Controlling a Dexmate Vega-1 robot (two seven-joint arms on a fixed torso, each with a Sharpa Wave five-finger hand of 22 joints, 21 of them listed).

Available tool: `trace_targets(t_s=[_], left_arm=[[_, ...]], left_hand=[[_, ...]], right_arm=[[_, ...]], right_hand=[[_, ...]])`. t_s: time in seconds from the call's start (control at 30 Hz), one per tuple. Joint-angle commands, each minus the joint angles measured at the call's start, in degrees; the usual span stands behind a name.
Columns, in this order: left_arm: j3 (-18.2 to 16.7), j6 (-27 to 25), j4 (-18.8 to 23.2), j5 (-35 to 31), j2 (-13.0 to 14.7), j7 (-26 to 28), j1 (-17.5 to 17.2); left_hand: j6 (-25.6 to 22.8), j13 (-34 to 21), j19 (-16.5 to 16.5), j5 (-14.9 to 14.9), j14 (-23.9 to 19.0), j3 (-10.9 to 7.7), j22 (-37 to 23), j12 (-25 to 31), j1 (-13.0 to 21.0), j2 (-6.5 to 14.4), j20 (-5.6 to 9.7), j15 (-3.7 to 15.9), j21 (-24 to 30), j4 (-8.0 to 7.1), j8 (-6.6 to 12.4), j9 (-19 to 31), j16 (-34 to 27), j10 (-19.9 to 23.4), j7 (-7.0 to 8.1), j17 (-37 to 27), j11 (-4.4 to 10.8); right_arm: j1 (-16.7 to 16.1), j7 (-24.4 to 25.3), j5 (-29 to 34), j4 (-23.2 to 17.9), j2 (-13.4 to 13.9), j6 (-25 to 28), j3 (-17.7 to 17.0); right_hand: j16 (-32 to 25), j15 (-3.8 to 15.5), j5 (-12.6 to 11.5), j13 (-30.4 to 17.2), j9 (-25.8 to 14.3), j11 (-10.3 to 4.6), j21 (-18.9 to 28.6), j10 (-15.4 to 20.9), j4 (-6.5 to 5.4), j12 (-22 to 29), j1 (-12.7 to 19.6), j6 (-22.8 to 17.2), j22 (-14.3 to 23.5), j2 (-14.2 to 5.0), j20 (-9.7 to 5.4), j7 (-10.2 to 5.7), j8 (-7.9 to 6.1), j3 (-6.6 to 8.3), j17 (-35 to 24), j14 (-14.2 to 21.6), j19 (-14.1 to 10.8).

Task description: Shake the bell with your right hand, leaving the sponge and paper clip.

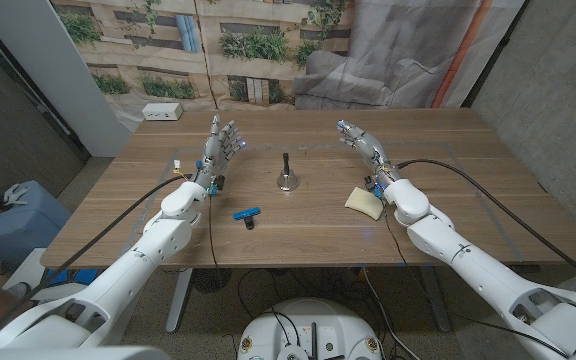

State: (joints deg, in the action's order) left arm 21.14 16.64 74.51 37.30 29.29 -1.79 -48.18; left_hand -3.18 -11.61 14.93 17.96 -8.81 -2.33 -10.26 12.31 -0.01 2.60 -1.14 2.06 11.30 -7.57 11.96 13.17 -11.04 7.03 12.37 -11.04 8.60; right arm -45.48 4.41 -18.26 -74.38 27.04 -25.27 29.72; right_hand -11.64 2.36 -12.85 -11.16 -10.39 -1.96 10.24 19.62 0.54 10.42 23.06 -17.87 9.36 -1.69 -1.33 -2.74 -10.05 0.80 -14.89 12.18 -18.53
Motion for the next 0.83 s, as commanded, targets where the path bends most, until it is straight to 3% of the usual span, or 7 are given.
trace_targets(t_s=[0.03,0.33,0.47,0.7,0.83], left_arm=[[0.01,-0.01,0.0,-0.02,0.01,0.01,0.0],[-0.02,-0.03,0.05,0.03,0.05,0.0,-0.04],[-0.02,-0.03,0.05,0.02,0.06,-0.01,-0.04],[-0.02,-0.03,0.04,0.01,0.05,0.0,-0.03],[-0.01,-0.02,0.02,0.0,0.05,0.0,-0.02]], left_hand=[[-0.04,-0.3,0.44,0.39,-0.49,-0.02,-0.32,0.34,0.16,0.46,-0.06,5.63,0.39,-0.39,0.34,0.26,-0.31,0.21,0.35,-0.27,0.44],[-0.03,-0.3,0.43,0.39,-0.51,-0.02,-0.32,0.34,0.16,0.46,-0.06,5.62,0.39,-0.39,0.34,0.26,-0.32,0.2,0.35,-0.27,0.36],[-0.02,-0.3,0.44,0.39,-0.51,-0.02,-0.32,0.32,0.16,0.46,-0.04,5.59,0.4,-0.39,0.34,0.26,-0.32,0.15,0.35,-0.27,0.38],[-0.01,-0.3,0.44,0.39,-0.55,-0.02,-0.32,0.35,0.16,0.45,-0.07,5.66,0.4,-0.39,0.33,0.26,-0.33,0.23,0.35,-0.27,0.38],[-0.01,-0.3,0.45,0.39,-0.55,-0.02,-0.32,0.34,0.16,0.45,-0.04,5.65,0.4,-0.39,0.33,0.26,-0.34,0.2,0.35,-0.27,0.38]], right_arm=[[-2.42,-2.35,-7.95,-1.58,0.11,1.55,-3.41],[-3.29,-5.36,-15.33,-0.67,-0.69,3.08,-5.93],[-3.87,-7.41,-21.76,-1.08,-1.52,5.21,-8.25],[-2.66,-7.16,-23.21,1.42,-2.89,5.62,-9.01],[-2.54,-6.35,-24.12,2.03,-3.74,6.07,-9.48]], right_hand=[[0.19,-0.32,0.0,-0.01,-0.04,0.2,0.14,-0.69,-0.94,-0.09,-1.31,0.7,0.15,-1.02,0.16,0.03,-0.08,0.09,-0.04,-0.87,0.29],[0.17,-0.46,-0.06,0.09,0.06,0.42,0.15,-1.39,-1.98,-0.06,-3.2,2.22,0.16,-1.96,0.18,0.65,0.08,-0.17,0.02,-1.5,0.6],[0.27,-0.64,-0.19,0.18,0.13,0.47,0.07,-2.5,-2.78,-0.17,-4.74,3.72,0.15,-2.54,0.35,0.75,0.24,-0.45,0.11,-2.35,1.17],[0.54,-0.71,-0.82,0.49,0.3,0.8,-0.42,-6.33,-5.03,-0.39,-9.25,7.9,0.14,-3.55,0.13,0.7,0.14,-1.54,0.66,-5.14,6.19],[0.79,-0.98,-1.06,0.57,0.34,0.79,-0.45,-6.41,-5.4,-0.1,-10.07,10.14,0.13,-3.73,-0.06,1.39,0.44,-1.71,0.97,-6.39,7.55]])
